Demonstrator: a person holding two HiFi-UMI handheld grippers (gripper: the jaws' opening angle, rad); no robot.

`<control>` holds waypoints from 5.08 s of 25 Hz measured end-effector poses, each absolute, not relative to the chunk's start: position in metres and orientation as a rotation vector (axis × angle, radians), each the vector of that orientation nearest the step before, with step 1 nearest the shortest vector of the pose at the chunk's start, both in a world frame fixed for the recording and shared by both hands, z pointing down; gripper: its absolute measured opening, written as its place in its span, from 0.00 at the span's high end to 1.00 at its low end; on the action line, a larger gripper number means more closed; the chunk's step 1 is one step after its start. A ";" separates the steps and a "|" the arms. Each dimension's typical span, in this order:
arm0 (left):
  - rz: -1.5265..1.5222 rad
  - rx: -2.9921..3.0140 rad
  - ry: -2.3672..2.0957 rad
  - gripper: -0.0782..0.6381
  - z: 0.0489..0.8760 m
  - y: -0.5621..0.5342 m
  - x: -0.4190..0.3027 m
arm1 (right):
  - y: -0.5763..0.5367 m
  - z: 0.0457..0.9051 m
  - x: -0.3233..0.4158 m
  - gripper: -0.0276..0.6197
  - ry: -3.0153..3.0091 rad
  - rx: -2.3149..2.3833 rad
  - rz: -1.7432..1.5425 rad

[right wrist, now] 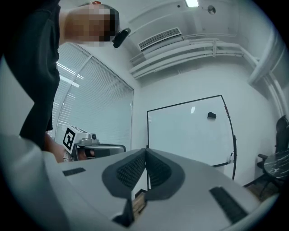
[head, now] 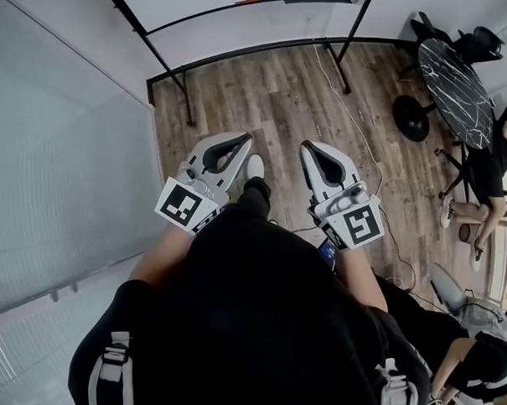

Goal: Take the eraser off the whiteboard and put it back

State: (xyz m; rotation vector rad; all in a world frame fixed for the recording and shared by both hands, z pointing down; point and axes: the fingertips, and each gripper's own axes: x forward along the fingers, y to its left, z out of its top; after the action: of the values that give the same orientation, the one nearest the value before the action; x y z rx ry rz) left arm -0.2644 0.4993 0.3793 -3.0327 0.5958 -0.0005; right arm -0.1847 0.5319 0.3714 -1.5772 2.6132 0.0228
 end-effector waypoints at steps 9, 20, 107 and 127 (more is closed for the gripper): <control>0.029 -3.067 0.531 0.89 0.373 0.395 -0.196 | 0.431 0.369 -0.122 0.95 2.626 -1.653 -0.001; 0.051 -3.103 0.489 0.89 0.380 0.206 -0.138 | 0.242 0.371 -0.070 0.95 2.658 -1.684 0.002; -0.005 -2.754 1.130 0.89 0.309 -0.264 0.203 | -0.356 0.160 0.330 0.60 2.654 -1.949 1.787; -0.004 -2.731 1.149 0.89 0.314 -0.254 0.171 | -0.308 0.197 0.300 0.60 2.801 -1.800 1.527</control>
State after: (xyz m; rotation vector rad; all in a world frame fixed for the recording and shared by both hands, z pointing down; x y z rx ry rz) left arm 0.1710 -0.2539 0.3138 -2.7312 1.1490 -0.0041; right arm 0.3003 -0.3079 0.1972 -1.7998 2.8014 1.5267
